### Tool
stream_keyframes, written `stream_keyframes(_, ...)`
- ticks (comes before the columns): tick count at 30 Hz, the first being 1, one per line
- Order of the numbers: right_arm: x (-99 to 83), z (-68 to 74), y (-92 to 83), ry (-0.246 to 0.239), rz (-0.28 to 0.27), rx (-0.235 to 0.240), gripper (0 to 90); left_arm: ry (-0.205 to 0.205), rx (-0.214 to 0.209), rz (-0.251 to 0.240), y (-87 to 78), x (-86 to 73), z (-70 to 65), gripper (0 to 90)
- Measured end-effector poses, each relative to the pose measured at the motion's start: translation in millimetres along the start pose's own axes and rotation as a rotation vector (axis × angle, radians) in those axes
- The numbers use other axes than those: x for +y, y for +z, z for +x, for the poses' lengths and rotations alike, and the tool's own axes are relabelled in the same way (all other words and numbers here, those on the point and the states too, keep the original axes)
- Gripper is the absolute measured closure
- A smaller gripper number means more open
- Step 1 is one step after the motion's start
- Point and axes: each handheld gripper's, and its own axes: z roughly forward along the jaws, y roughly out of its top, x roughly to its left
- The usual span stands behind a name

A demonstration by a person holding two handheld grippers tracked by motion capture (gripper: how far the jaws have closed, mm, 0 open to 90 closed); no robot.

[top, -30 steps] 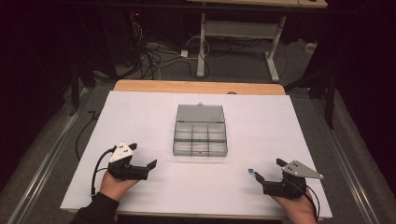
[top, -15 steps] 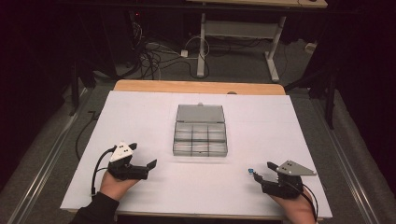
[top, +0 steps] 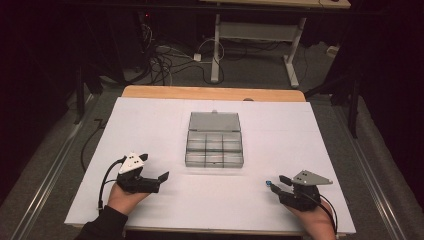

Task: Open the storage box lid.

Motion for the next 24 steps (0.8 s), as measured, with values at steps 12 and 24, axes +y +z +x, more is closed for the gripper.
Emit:
stream_keyframes(12, 0.0, 1.2, 5.5, -0.013, 0.068, 0.006, 54.4, -0.001, -0.006, 0.006, 1.2, -0.2, -0.5, 0.0)
stream_keyframes(24, -0.1, 3.6, 5.5, -0.043, 0.071, 0.014, 62.9, -0.002, -0.009, 0.005, 1.3, -0.2, -0.8, 0.0)
